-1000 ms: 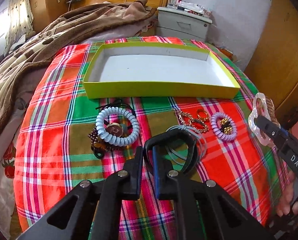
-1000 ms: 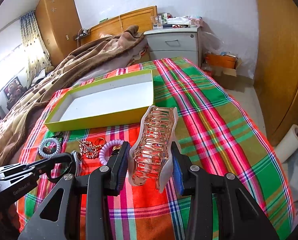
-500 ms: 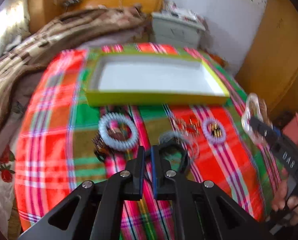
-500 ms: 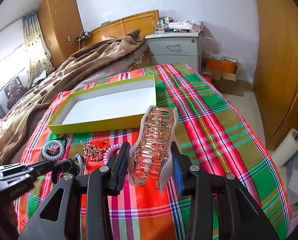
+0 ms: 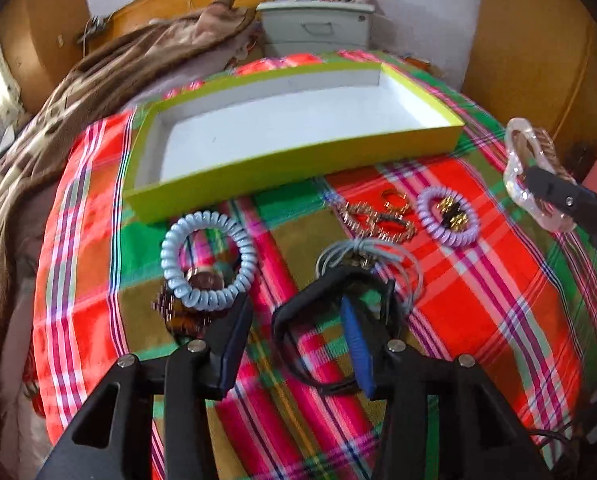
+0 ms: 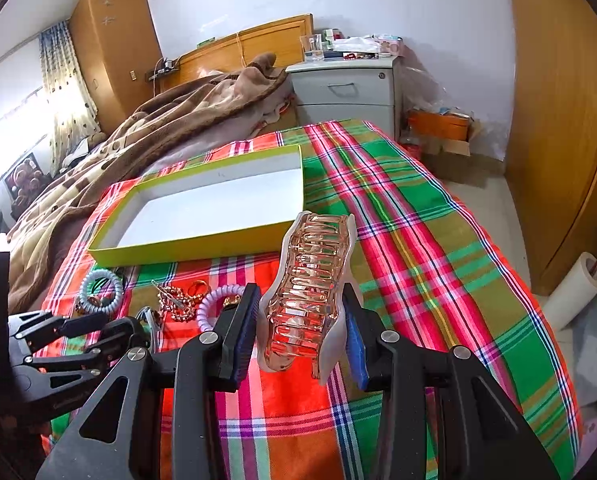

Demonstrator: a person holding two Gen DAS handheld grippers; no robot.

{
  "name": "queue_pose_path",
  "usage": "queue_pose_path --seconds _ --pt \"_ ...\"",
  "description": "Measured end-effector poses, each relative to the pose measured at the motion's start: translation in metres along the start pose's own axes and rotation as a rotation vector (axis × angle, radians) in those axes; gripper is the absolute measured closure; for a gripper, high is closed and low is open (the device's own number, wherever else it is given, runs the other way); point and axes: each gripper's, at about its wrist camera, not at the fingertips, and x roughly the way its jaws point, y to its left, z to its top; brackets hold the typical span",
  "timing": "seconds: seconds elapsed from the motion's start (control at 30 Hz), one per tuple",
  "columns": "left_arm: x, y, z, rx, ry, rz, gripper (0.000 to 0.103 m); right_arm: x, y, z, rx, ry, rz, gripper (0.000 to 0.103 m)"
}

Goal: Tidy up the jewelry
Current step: 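Carry both items into the box lid and open both grippers to release them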

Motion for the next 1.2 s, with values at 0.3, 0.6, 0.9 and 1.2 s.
queue_pose_path --seconds 0.3,0.6,0.9,1.2 --pt "0.000 -0.006 0.005 0.050 0.020 -0.041 0.081 0.002 0.001 0.001 0.000 0.006 -0.016 0.063" --pt "-0.018 0.008 0.001 -0.040 -0.011 -0.079 0.090 -0.003 0.007 0.007 -0.019 -0.009 -0.024 0.063" --pt "-0.037 0.028 0.021 -0.085 -0.068 -0.075 0.090 -0.003 0.018 0.039 -0.082 -0.048 0.009 0.063" --pt "-0.031 0.065 0.061 -0.149 -0.102 -0.040 0.090 0.030 0.028 0.073 -0.125 -0.029 0.070 0.063"
